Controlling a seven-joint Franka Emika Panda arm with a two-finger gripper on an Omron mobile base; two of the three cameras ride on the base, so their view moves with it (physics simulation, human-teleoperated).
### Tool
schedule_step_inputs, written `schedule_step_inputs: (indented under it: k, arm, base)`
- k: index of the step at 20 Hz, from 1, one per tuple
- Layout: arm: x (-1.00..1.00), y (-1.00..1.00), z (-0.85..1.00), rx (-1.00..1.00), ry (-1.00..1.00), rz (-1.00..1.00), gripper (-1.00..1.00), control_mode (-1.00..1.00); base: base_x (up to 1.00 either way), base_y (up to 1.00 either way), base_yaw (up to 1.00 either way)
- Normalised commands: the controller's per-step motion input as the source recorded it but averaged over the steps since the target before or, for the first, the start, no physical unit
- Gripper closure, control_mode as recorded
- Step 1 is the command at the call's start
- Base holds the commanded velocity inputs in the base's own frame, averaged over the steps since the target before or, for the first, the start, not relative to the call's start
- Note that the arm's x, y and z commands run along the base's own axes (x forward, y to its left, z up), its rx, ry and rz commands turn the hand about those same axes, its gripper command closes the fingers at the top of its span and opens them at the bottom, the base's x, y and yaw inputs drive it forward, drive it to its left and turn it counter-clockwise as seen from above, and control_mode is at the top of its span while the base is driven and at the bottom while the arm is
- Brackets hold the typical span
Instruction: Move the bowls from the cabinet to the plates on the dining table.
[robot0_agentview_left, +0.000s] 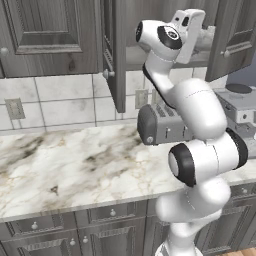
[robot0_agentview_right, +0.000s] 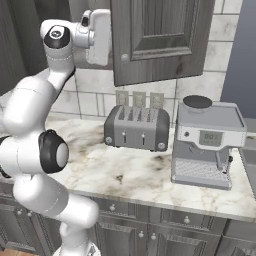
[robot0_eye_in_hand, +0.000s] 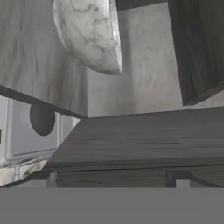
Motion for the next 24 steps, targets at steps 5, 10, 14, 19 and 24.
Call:
schedule_step_inputs:
  k: [5,10,14,19,24]
  arm:
    - [0.03,-0.48,0.0,0.0,0.0,-0.13,-1.0,-1.0]
    - [0.0,-0.53,0.0,0.0,0.0,-0.15,-1.0,-1.0]
    - [-0.1,-0.53,0.0,0.0,0.0,-0.14,-1.0,-1.0]
    - [-0.48,-0.59,0.0,0.0,0.0,-0.13,-1.0,-1.0]
    - [-0.66,-0.7,0.0,0.0,0.0,-0.13,-1.0,-1.0]
  base:
    - [0.0,0.0,0.0]
    - [0.0,0.0,0.0]
    - [0.0,0.0,0.0]
    - [0.0,0.0,0.0]
    - [0.0,0.0,0.0]
